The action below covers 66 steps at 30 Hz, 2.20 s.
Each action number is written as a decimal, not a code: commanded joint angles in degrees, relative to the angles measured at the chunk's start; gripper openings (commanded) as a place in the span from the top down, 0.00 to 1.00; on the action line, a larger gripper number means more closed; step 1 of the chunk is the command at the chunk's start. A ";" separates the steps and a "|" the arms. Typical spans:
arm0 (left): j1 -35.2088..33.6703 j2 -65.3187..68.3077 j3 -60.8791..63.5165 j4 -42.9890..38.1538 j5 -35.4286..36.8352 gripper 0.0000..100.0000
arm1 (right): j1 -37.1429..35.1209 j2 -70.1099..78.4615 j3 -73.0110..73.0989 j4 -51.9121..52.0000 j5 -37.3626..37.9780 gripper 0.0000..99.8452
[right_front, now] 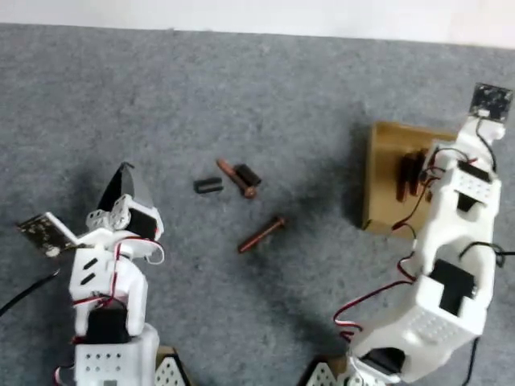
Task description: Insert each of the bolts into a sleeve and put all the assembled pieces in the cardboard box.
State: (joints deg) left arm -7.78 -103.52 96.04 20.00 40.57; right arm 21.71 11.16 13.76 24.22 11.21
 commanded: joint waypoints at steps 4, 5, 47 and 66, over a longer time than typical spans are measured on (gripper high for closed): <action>-0.40 -0.31 1.10 0.53 -0.44 0.99 | -2.77 -2.77 -3.74 13.85 0.09 0.72; -0.40 -0.31 1.10 0.53 -0.44 0.99 | -4.26 -4.26 -3.74 16.31 0.09 0.72; -0.66 -0.31 1.10 0.53 -0.44 0.99 | -55.25 1.63 -6.29 16.75 7.82 0.72; -0.48 -0.31 1.10 0.53 -0.44 0.99 | -51.12 11.74 -8.48 12.88 7.74 0.72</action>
State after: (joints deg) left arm -7.78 -103.52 96.04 20.18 40.57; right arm -30.51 23.03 7.96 38.37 18.42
